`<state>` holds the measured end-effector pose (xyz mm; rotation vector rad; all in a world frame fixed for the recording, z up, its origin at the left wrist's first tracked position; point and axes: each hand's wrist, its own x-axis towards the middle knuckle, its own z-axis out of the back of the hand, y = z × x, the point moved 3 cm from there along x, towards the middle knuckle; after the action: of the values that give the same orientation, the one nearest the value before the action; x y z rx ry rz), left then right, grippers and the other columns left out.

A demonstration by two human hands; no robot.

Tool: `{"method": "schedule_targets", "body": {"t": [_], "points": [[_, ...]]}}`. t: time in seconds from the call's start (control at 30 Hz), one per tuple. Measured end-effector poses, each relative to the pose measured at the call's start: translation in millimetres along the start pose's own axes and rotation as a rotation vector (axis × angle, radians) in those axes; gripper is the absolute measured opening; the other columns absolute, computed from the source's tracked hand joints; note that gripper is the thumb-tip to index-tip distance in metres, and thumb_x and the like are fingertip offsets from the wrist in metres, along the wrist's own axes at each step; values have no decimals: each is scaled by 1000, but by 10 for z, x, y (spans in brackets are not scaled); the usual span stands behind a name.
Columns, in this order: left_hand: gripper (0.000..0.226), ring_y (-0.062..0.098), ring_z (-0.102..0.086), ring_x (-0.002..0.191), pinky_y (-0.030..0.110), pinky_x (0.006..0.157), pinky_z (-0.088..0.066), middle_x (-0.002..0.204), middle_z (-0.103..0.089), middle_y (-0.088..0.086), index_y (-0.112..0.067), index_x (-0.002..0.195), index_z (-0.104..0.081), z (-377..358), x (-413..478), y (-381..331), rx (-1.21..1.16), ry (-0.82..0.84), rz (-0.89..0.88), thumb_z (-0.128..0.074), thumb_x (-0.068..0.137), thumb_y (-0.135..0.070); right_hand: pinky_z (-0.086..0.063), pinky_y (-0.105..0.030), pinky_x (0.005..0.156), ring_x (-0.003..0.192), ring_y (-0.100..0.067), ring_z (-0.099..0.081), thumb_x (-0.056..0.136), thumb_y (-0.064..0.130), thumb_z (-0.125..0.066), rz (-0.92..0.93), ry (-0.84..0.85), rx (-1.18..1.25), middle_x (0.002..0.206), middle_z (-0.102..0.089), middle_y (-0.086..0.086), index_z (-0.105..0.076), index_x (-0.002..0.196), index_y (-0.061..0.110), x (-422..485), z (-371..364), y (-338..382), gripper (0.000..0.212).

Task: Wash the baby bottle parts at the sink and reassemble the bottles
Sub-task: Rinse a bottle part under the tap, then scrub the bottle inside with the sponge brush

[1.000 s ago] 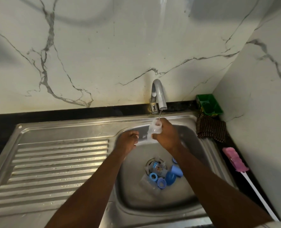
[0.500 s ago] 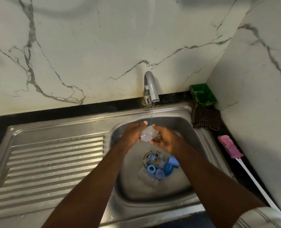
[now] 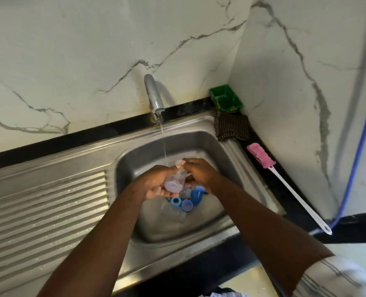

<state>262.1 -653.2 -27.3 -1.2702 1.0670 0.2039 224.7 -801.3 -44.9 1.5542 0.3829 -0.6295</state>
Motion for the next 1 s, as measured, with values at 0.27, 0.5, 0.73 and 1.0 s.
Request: {"method": "schedule_targets", "body": {"t": [0.27,0.5,0.73,1.0], "points": [[26,28,-69,89,46,85,-57,106,-71,16,-10,110,-66,-496,27,159,-131,30,-78,-63,98,-32,-43,-37,98,120,-34,-58,95,20,-57,241,-601,-811,131,-61,-15,-56,132,10,-581,1108,-155,38],[31,30,-68,97,49,94,-54,117,-69,18,-10,118,-64,-687,17,276,-94,62,-102,-63,97,-33,-53,-46,82,103,-37,-63,91,22,-58,-13,-924,-1053,115,-58,-13,-56,116,13,-1105,2001,-399,27],[32,34,-67,104,53,100,-52,117,-69,18,-12,117,-63,-640,-91,298,-88,56,-129,-56,100,-38,-52,-40,81,102,-33,-65,90,20,-61,-104,-851,-1128,109,-66,-11,-59,113,10,-1048,2196,-509,26],[44,31,-72,88,42,77,-58,112,-71,22,-11,131,-56,-301,-326,302,-289,43,-161,-47,102,-43,-51,-38,73,86,-38,-65,84,18,-64,122,-875,-1084,93,-67,-15,-61,90,11,-1007,2137,-425,10]]}}
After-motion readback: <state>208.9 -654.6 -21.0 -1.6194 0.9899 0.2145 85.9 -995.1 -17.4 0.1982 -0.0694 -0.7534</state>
